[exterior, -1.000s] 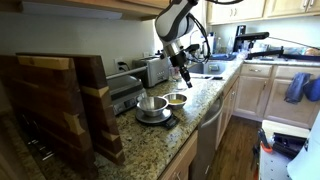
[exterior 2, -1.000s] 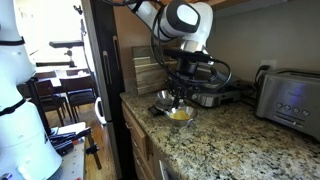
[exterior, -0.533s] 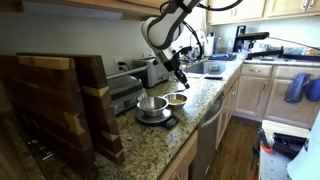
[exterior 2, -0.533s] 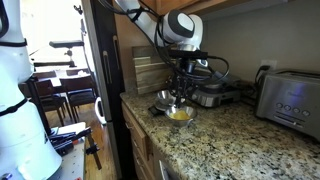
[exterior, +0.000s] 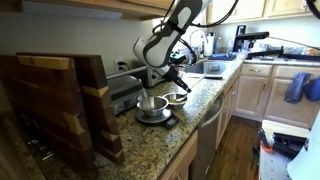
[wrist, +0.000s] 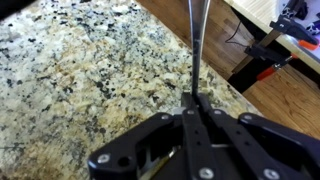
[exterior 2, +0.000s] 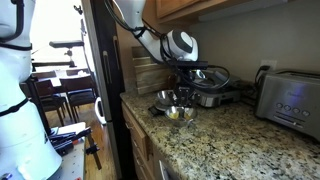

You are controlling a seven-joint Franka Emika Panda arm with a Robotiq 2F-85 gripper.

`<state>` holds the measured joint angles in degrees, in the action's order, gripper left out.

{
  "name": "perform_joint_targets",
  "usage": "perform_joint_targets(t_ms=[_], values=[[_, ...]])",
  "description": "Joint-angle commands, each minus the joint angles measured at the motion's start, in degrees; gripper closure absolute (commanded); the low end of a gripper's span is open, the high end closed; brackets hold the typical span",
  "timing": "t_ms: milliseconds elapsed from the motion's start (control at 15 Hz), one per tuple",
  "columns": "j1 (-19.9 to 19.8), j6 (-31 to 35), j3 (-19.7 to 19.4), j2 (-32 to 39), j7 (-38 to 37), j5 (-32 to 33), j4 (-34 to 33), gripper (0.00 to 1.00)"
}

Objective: Use the spoon to scoop out some of the contents from the silver bowl on the right into the bowl on the left

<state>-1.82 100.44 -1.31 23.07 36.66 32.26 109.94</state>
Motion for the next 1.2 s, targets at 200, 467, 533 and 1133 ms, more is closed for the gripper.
perform_joint_targets(t_ms=[200, 467, 533, 1133], values=[[2.75, -3.02, 1.28, 3.24, -2.51, 8.11, -1.96, 0.97], [4.3, -3.96, 2.06, 4.56, -3.75, 13.73, -2.15, 0.97], [4.55, -4.09, 2.29, 4.84, -4.26, 14.94, -2.12, 0.97], [4.0, -2.72, 4.86, 7.02, -4.16, 14.81, -1.71, 0.97]])
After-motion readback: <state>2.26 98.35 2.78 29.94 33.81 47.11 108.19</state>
